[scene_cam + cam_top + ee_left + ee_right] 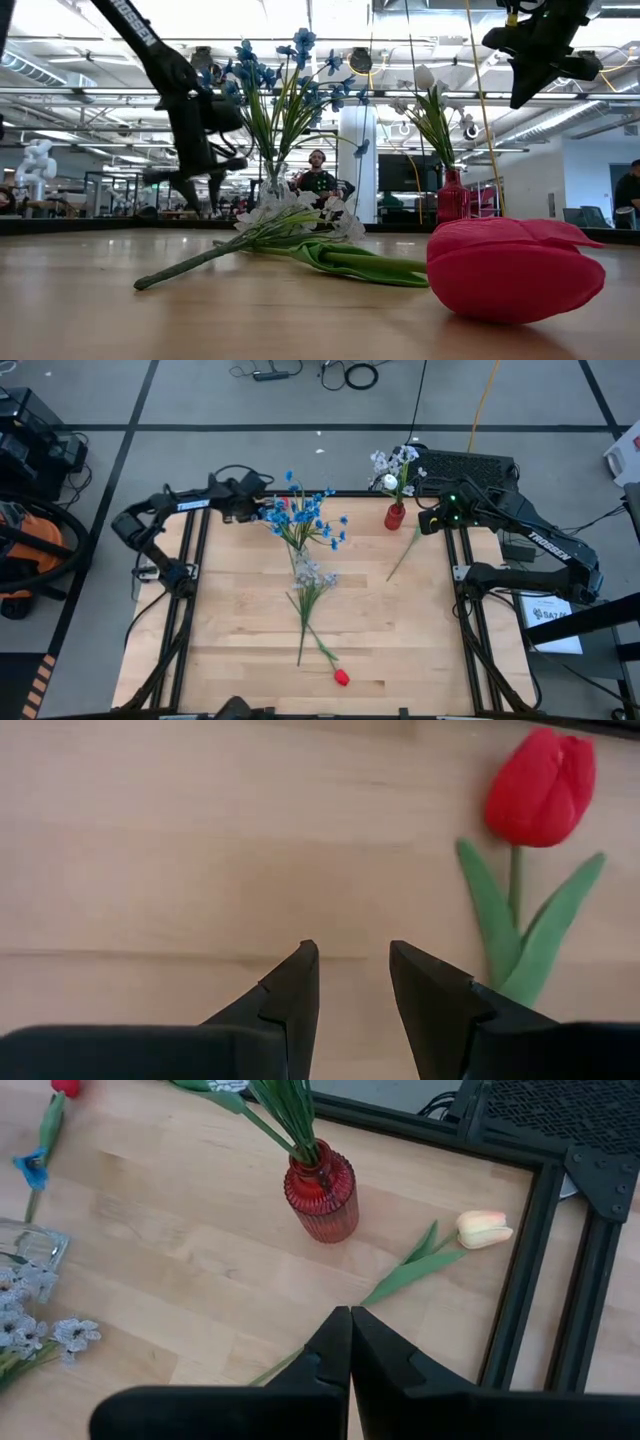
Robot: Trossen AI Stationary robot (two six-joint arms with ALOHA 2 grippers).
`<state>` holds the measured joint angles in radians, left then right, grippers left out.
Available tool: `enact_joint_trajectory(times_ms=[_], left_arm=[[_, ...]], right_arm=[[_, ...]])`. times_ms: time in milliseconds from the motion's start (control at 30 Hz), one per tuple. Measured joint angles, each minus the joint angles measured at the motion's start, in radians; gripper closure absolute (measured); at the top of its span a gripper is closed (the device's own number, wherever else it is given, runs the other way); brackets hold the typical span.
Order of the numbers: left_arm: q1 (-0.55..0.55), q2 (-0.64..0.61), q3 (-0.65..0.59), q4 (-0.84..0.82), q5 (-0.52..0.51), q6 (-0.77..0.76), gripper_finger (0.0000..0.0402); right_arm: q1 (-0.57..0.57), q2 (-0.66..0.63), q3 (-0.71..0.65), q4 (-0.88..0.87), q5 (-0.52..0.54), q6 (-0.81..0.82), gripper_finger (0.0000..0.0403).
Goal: Sort flowers into vase by color
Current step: Put the top red flower into the red vase
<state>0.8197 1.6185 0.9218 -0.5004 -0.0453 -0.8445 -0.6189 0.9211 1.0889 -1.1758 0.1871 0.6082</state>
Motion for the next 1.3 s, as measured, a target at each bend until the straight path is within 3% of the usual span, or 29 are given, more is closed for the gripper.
enact_joint_trajectory(times_ms=[533, 867, 967, 1133, 1300], left_arm=[[-0.115, 0.224, 0.219, 0.031, 0.005, -0.01, 0.0269], [-0.115, 0.317, 0.243, -0.011, 0.004, 0.0, 0.0272], [-0.112, 0.319, 0.244, -0.051, 0.002, 0.054, 0.0296], [-0.08, 0.307, 0.243, -0.11, 0.005, 0.122, 0.0383], [-0.051, 0.267, 0.235, -0.205, -0.007, 0.176, 0.0392]], right_arm=[[0.0, 0.0, 0.0, -0.001, 0.0, -0.022, 0.0403], [0.0, 0.0, 0.0, -0.002, 0.0, -0.03, 0.0403], [0.0, 0.0, 0.0, -0.002, 0.0, -0.032, 0.0403], [0.0, 0.0, 0.0, -0.002, 0.0, -0.034, 0.0403], [0.0, 0.0, 0.0, -0.002, 0.0, -0.034, 0.0403]])
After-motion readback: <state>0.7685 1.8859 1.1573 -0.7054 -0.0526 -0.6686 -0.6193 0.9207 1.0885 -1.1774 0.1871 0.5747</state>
